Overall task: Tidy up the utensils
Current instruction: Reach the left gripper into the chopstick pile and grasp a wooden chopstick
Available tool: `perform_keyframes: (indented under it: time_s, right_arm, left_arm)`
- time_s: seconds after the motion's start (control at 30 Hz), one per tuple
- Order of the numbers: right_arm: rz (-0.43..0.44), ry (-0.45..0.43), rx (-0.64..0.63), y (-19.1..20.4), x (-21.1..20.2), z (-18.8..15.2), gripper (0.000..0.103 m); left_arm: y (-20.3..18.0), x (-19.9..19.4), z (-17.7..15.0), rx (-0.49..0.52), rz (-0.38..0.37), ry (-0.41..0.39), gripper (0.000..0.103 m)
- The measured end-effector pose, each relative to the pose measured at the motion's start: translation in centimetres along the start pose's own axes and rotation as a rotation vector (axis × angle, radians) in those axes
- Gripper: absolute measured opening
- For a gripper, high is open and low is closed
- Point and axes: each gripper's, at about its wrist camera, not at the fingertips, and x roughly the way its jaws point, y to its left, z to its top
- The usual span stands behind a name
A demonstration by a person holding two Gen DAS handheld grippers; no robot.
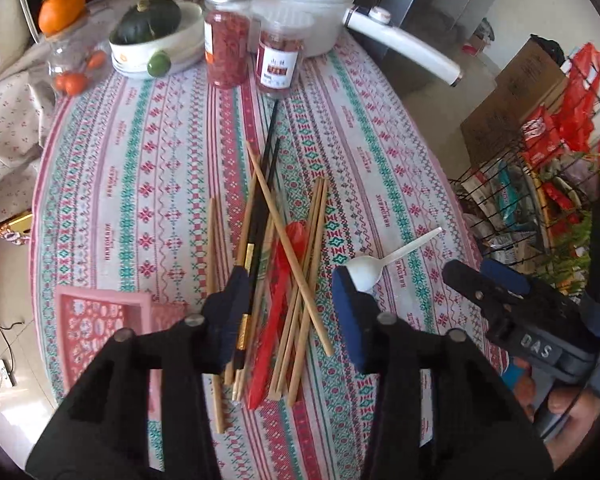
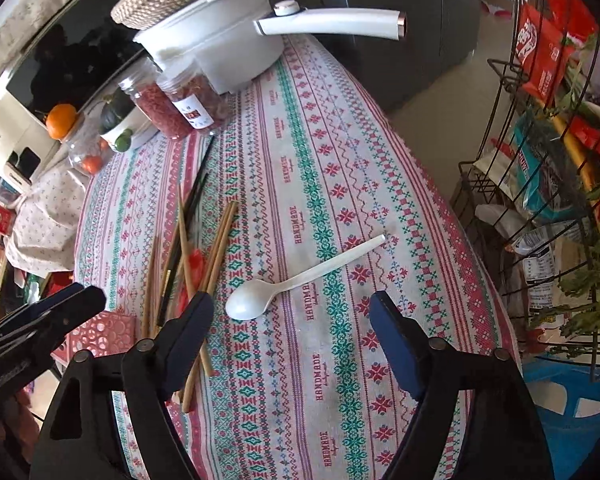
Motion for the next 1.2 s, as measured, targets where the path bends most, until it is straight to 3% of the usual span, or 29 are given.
perform_keyframes:
  time_s: [0.07,0.23,0.53,0.73,0.87,1.2]
  right_arm:
    - [-0.007,0.017,-0.011,-0.2,0.9,0.1,0.079]
    - [-0.001,0.033,-0.055,-0.1,1.9,0.6,0.079]
    - [-0.015,0.05,-0.085,-0.1,2.6,0.9,0.079]
    - [-0.02,0.046,-0.088,0.0,2.5,0.8,0.079]
    - [-0.026,0.042,-0.09,-0.1,2.4,0.9,0.079]
    - [-0.029,0.025,-0.103,0.9,1.9,0.6,0.079]
  left_arm:
    - [0.3,2.6,0.9,-0.041,0.011,0.035,0.028]
    - [0.6,6.6,2.7,-0.094,0.05,0.056,0.017]
    - [0.7,9.7,4.2,-0.117,0.119,0.08,0.011]
    - [0.0,10.4,4.5,-0.104,0.111,0.073,0.008]
    - [-0.7,9.2,4.1,-0.078,0.091,0.05,0.008]
    - [-1.5,2.2,1.1,0.018,-0.009,-0.052,0.007]
